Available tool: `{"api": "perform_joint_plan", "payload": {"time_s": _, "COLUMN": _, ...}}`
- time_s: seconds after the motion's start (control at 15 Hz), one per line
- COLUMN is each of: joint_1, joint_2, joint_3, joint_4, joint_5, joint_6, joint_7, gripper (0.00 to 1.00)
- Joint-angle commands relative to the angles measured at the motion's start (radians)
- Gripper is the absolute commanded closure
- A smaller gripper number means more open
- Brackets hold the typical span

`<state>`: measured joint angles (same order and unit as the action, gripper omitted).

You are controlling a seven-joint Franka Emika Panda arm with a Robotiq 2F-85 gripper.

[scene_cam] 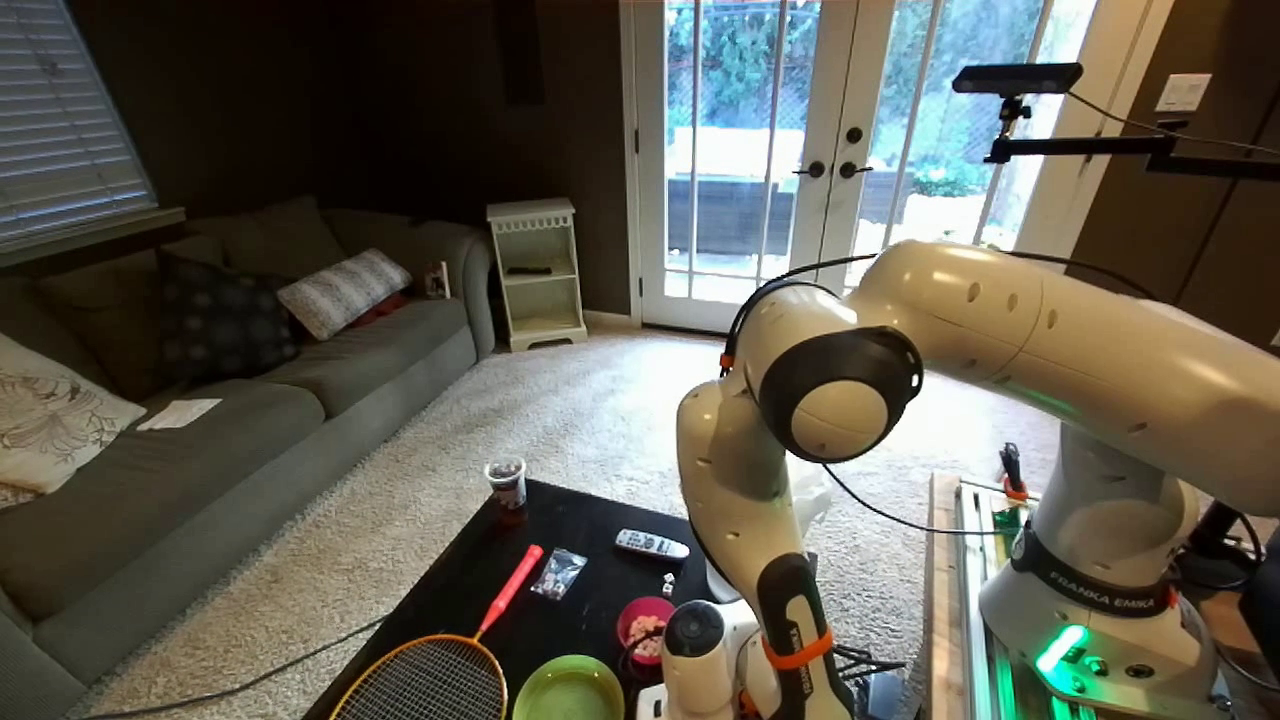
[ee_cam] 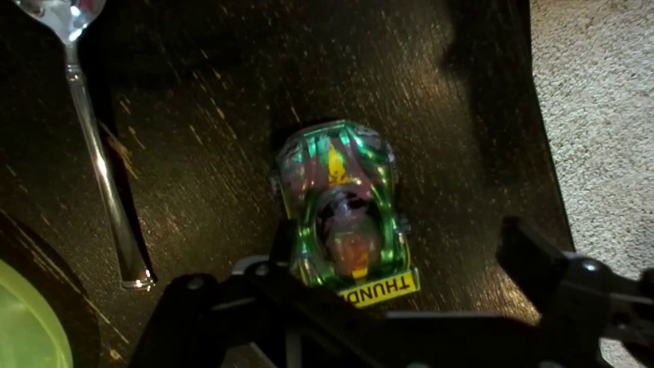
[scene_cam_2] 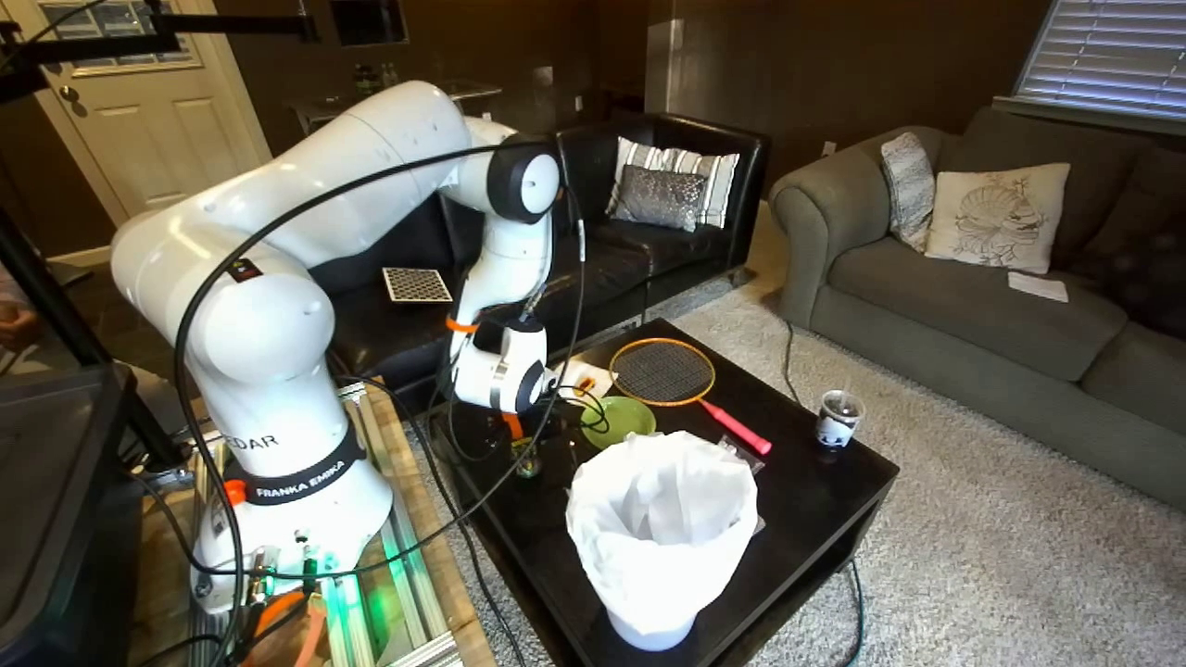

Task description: Rotate the toy car 90 degrees clockwise

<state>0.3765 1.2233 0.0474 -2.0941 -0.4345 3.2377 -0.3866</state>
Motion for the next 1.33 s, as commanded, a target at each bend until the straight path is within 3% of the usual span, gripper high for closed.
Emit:
{"api": "perform_joint_plan", "payload": {"time_s": 0.0, "joint_1": 0.056, "joint_2": 0.055, "joint_3": -0.043, "joint_4": 0.061, "joint_5": 0.017, "joint_6": 0.015, "joint_7": 0.019, "gripper": 0.00}}
{"api": "perform_joint_plan", "payload": {"time_s": 0.2, "joint_1": 0.078, "joint_2": 0.069, "joint_3": -0.070, "joint_4": 0.082, "joint_5": 0.019, "joint_6": 0.028, "joint_7": 0.024, "gripper": 0.00}}
{"api": "perform_joint_plan", "payload": {"time_s": 0.93, "joint_1": 0.041, "joint_2": 0.138, "joint_3": -0.045, "joint_4": 0.156, "joint_5": 0.006, "joint_6": 0.031, "joint_7": 0.008, "gripper": 0.00}}
{"api": "perform_joint_plan", "payload": {"time_s": 1.07, "joint_1": 0.037, "joint_2": 0.147, "joint_3": -0.042, "joint_4": 0.165, "joint_5": 0.004, "joint_6": 0.033, "joint_7": 0.006, "gripper": 0.26}}
{"api": "perform_joint_plan", "payload": {"time_s": 1.27, "joint_1": 0.035, "joint_2": 0.151, "joint_3": -0.043, "joint_4": 0.169, "joint_5": 0.006, "joint_6": 0.037, "joint_7": 0.010, "gripper": 0.48}}
